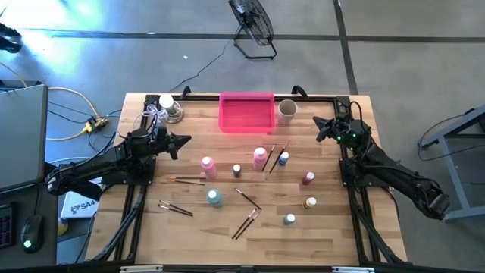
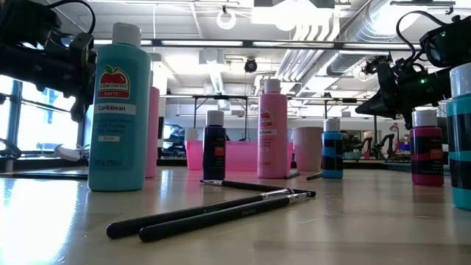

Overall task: Pick & Place Paint Supplies
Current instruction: Put the big pink paint bottle into the pink bin

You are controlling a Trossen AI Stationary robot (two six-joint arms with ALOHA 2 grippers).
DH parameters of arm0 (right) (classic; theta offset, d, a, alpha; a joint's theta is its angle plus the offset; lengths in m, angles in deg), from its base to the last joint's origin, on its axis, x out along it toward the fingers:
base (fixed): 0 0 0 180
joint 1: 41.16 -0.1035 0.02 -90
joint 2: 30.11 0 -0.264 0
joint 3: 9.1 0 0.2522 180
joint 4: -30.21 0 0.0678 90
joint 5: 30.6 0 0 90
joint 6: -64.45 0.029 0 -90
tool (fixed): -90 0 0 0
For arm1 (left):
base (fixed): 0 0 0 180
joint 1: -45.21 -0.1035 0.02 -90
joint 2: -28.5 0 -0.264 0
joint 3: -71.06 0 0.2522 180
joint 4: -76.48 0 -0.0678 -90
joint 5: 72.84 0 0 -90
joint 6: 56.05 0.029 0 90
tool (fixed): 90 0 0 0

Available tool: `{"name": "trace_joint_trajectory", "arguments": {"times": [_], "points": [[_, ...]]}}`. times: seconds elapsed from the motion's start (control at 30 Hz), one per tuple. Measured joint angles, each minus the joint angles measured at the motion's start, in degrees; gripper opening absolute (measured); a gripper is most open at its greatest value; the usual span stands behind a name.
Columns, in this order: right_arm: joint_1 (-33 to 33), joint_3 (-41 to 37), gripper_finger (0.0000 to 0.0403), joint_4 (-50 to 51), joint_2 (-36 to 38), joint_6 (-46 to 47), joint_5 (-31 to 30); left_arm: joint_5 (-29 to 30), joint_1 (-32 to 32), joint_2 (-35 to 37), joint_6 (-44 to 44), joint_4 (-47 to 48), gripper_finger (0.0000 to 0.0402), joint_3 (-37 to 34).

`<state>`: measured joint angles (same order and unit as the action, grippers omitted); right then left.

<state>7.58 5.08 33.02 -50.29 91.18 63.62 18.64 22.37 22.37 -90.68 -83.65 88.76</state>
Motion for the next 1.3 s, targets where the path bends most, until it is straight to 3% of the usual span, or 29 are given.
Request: {"name": "trace_joint_trajectory", "arguments": {"times": [0.8, 1.1, 1.3], "points": [[0.0, 0.0, 0.0003, 0.0, 0.0, 0.4, 0.8, 0.0, 0.0, 0.0, -0.1, 0.0, 0.0, 0.0], [0.0, 0.0, 0.0003, -3.0, 0.0, 0.1, 6.3, 0.0, 0.0, 0.0, -0.2, 0.0, 0.0, 0.0], [0.0, 0.0, 0.0003, -4.6, 0.0, 0.3, 6.6, 0.0, 0.0, 0.0, -0.2, 0.0, 0.0, 0.0]]}}
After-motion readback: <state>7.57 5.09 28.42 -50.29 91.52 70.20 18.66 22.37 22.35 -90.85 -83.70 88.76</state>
